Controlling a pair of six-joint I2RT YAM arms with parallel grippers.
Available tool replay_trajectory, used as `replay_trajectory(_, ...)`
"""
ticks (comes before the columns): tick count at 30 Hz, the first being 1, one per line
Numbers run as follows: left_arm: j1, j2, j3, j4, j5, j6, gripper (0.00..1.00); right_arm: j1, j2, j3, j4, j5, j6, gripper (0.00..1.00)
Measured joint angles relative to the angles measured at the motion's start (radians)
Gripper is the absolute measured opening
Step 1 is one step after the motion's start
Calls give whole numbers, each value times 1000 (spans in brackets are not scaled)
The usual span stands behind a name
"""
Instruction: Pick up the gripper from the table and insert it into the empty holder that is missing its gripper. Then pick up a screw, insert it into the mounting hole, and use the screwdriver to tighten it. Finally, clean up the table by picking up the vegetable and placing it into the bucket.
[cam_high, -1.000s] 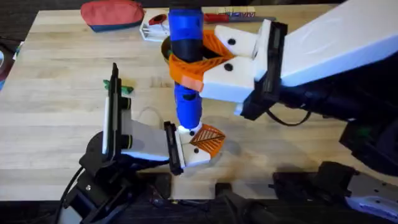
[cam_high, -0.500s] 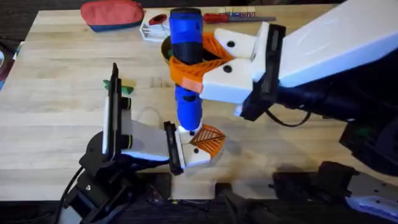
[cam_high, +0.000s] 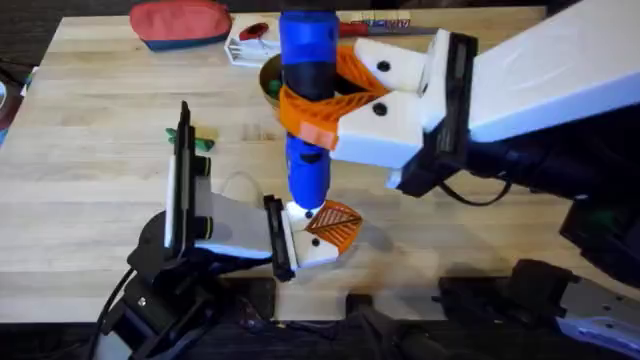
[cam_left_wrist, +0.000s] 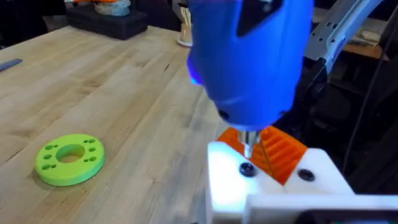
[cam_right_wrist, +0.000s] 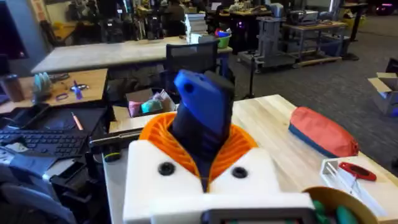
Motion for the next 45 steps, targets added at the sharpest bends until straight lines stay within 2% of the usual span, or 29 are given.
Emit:
replay_trajectory(26, 0, 0, 0, 0, 0, 0, 18, 0, 29, 0, -18, -2, 15, 7)
replay_trajectory(31, 0, 0, 0, 0, 0, 0, 18, -10, 21, -6, 71, -12, 15, 7)
replay_trajectory(34, 0, 0, 0, 0, 0, 0, 18, -54, -35, -7, 97, -16, 12, 7)
replay_trajectory(39, 0, 0, 0, 0, 0, 0, 18, -191, -119, -7, 12, -15, -58, 7)
replay_trajectory(42, 0, 0, 0, 0, 0, 0, 18, -276, -86, -7, -69, 17, -166, 7)
replay_trajectory(45, 0, 0, 0, 0, 0, 0, 18, -372, -3, -7, -120, 95, -347, 7)
